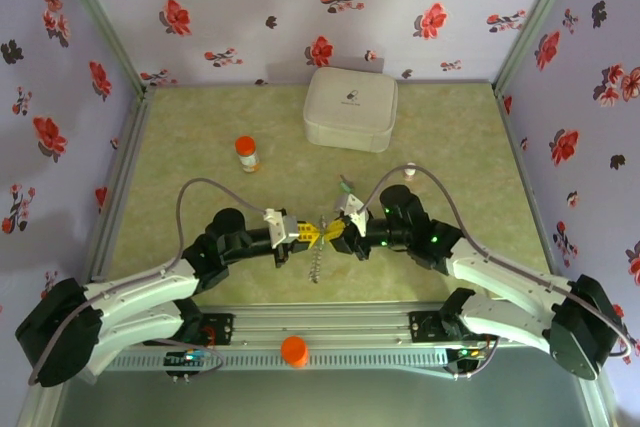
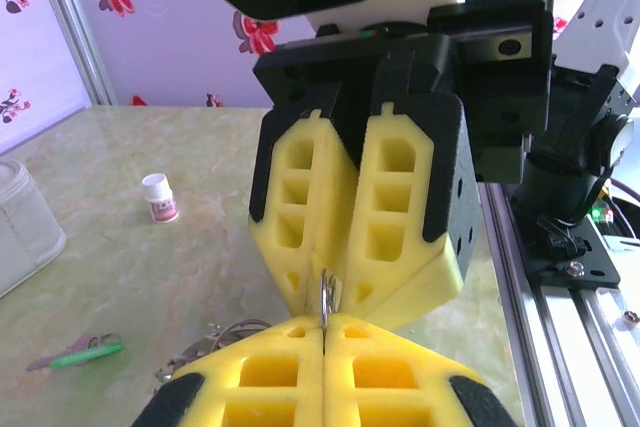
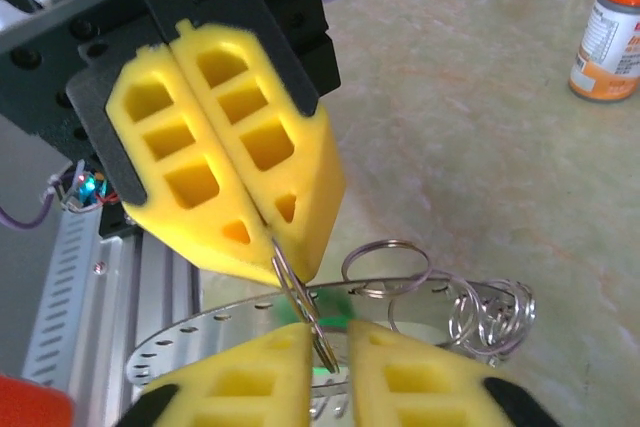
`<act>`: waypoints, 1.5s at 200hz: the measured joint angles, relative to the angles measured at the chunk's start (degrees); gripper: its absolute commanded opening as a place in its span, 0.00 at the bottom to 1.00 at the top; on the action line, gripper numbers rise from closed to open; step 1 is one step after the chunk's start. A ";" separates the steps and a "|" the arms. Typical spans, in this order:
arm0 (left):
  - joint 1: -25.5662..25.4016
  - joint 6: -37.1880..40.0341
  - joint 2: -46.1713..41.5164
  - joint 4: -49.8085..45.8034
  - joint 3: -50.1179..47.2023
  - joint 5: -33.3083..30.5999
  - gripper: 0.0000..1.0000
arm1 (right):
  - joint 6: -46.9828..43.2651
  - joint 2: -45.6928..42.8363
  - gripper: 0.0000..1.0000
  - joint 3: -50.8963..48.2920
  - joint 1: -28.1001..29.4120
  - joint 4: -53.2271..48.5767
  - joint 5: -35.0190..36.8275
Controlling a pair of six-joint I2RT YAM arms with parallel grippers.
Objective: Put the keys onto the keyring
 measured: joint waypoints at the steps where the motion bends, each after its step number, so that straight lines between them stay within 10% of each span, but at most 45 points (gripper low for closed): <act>1: 0.00 -0.02 0.02 0.04 0.00 0.00 0.00 | 0.04 -0.04 0.26 -0.04 0.00 0.04 0.07; 138: 0.00 -1.70 1.57 3.23 -0.02 1.31 0.00 | -2.91 -7.37 0.38 -4.09 1.51 9.29 5.14; 228: 0.00 -2.40 1.57 3.91 -0.02 1.53 0.00 | -3.34 -4.09 0.07 -4.09 1.88 9.79 3.19; 237: 0.02 -2.34 1.57 3.87 -0.02 1.38 0.18 | -3.56 -4.02 0.00 -4.04 1.90 9.86 2.69; 300: -0.02 2.73 -1.40 -8.26 2.78 -0.72 0.25 | -10.58 -2.97 0.00 4.09 2.01 -4.85 2.71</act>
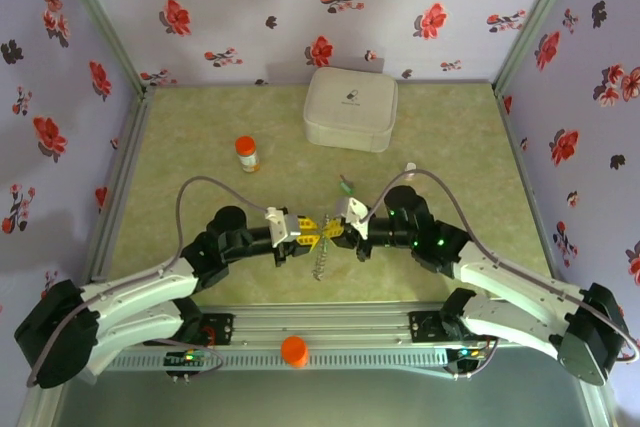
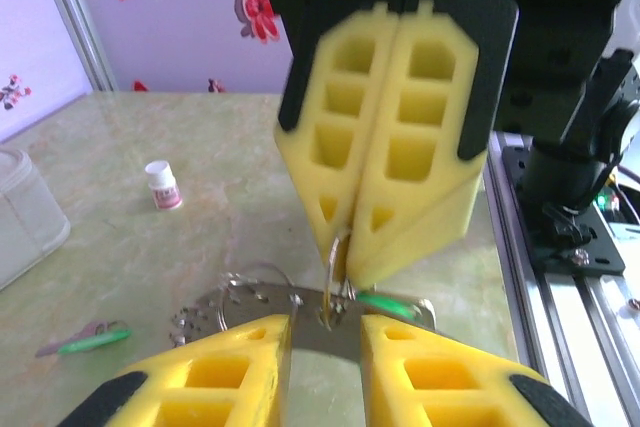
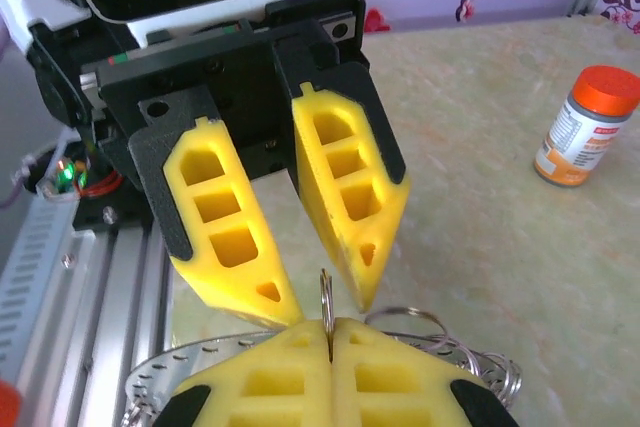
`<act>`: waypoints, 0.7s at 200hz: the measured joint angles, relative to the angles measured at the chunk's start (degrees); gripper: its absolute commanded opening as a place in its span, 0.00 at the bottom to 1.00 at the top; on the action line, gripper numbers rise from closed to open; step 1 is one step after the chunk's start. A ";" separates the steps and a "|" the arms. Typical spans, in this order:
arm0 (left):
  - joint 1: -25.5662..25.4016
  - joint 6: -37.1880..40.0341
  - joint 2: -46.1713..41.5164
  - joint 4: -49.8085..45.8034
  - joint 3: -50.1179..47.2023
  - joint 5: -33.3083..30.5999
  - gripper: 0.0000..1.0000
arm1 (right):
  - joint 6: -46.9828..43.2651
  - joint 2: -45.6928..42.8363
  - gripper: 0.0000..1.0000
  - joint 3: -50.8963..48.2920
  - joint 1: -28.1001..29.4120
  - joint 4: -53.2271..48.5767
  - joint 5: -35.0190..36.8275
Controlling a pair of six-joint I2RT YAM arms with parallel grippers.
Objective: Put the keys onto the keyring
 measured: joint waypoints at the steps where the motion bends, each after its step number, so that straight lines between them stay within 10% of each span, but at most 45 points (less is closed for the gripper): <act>1: 0.00 0.13 -0.02 -0.35 0.15 0.02 0.25 | -0.26 0.07 0.00 0.37 0.02 -0.61 0.09; 114: -0.20 6.60 2.32 -14.27 6.36 1.99 0.19 | -12.72 7.21 0.00 12.35 4.15 -21.18 7.17; 140: -0.37 6.62 2.93 -14.16 6.62 2.73 0.05 | -12.74 7.76 0.00 12.55 4.63 -21.14 7.17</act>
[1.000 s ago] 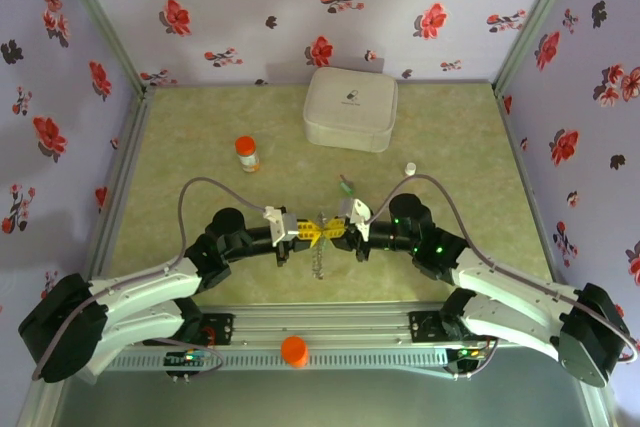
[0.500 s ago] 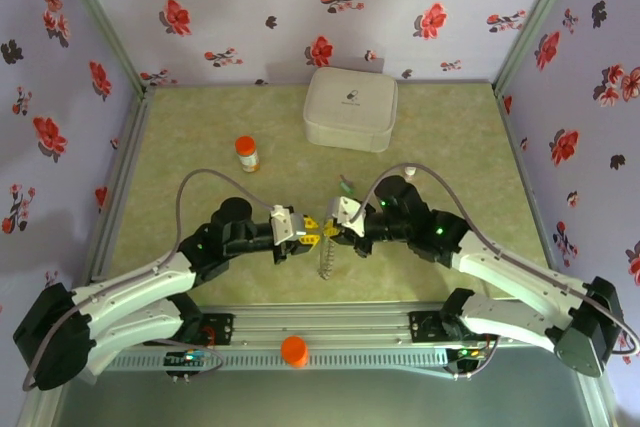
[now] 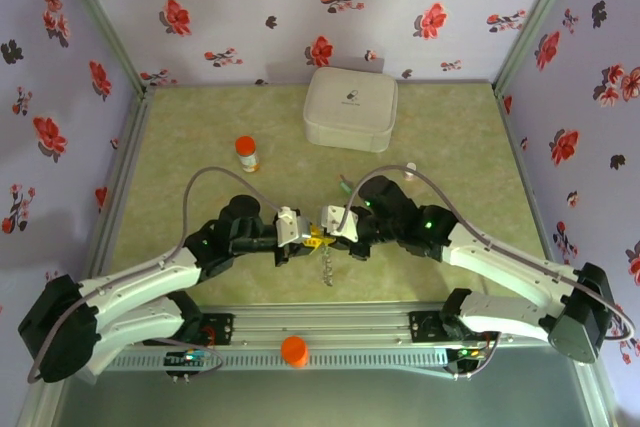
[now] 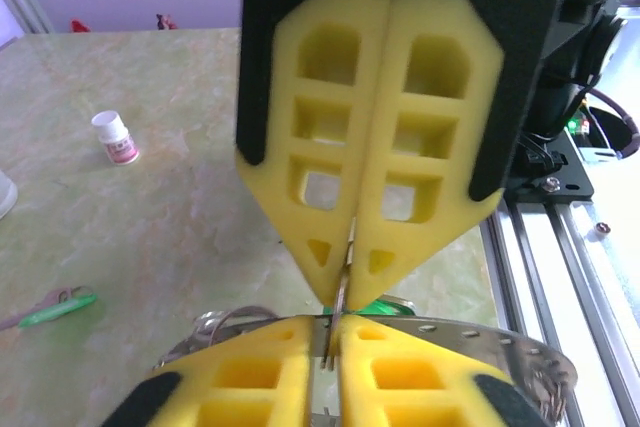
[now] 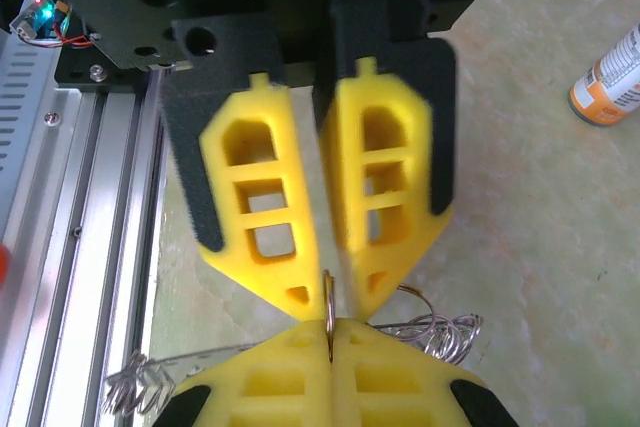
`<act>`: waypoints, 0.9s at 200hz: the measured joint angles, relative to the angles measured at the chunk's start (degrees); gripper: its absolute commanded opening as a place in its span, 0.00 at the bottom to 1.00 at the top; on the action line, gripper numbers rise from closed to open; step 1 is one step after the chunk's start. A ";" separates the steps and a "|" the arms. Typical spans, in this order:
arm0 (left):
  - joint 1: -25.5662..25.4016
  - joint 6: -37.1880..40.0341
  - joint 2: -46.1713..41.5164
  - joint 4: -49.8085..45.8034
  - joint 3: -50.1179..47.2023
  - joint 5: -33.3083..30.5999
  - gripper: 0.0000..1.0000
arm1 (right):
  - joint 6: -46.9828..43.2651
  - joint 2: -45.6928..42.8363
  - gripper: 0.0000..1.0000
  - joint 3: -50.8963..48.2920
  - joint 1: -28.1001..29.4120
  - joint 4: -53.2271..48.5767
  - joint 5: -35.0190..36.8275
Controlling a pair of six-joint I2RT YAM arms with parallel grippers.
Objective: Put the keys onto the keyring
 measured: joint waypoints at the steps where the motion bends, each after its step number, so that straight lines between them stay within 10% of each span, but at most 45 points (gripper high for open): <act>1: 0.00 0.04 0.00 -0.02 0.00 0.00 0.04 | 0.00 0.02 0.00 0.00 0.00 0.00 0.02; 53: -0.20 0.15 -0.44 -0.13 0.02 0.35 0.00 | 5.57 -3.61 0.33 -3.76 -2.05 5.64 -2.32; 130: -0.20 -2.32 -1.07 9.01 -4.42 -0.74 0.00 | 16.00 -10.16 0.33 -14.99 -6.10 16.57 -6.16; 180: -0.20 -3.10 -0.50 11.06 -4.59 -0.79 0.00 | 17.86 -9.27 0.15 -14.99 -6.03 19.34 -6.75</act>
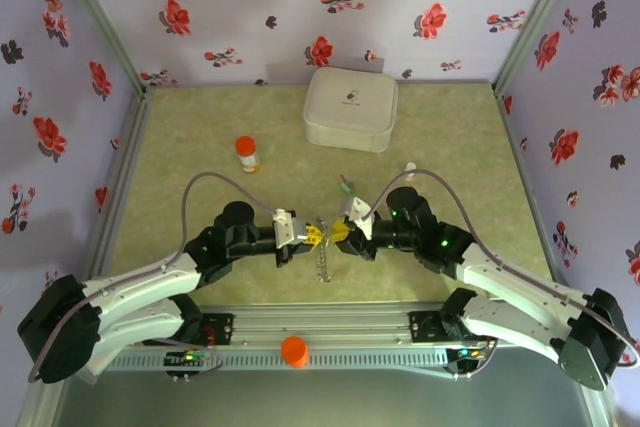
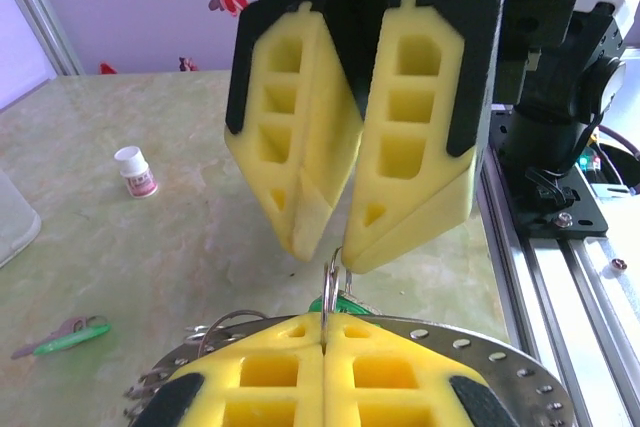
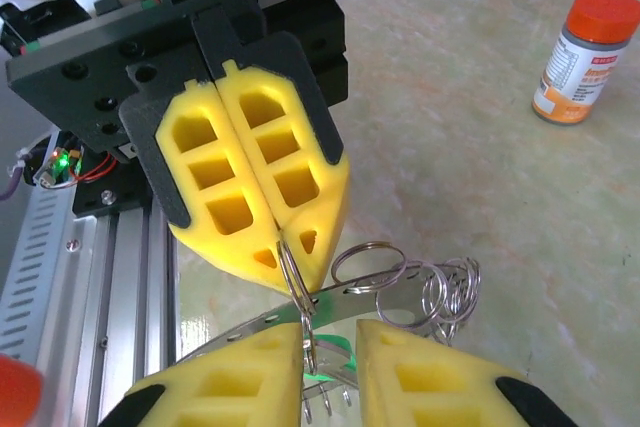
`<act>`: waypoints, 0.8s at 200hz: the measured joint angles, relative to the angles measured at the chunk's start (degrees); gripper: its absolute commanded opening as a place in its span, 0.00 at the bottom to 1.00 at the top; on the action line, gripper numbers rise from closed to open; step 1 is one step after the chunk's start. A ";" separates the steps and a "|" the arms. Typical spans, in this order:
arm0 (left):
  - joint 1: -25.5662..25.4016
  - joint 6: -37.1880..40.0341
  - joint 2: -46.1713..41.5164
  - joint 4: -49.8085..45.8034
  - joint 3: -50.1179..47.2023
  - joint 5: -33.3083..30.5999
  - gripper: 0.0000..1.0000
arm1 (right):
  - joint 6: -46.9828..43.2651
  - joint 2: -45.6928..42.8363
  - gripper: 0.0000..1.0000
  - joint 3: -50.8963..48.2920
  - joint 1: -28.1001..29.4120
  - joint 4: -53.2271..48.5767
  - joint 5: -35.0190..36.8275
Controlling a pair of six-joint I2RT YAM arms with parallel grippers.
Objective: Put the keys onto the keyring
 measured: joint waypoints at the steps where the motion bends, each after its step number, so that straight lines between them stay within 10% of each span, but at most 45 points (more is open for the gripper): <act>1: 0.00 0.00 0.00 0.02 0.00 0.02 0.00 | -0.04 0.04 0.15 0.00 0.00 -0.02 0.00; 97: 0.02 -2.03 0.46 2.73 -1.22 -0.85 0.00 | 0.48 3.39 0.00 0.04 0.61 -0.17 0.11; 160: 0.00 -3.89 1.51 7.74 -1.29 0.02 0.00 | 0.02 -1.88 0.29 -2.08 1.01 2.43 2.86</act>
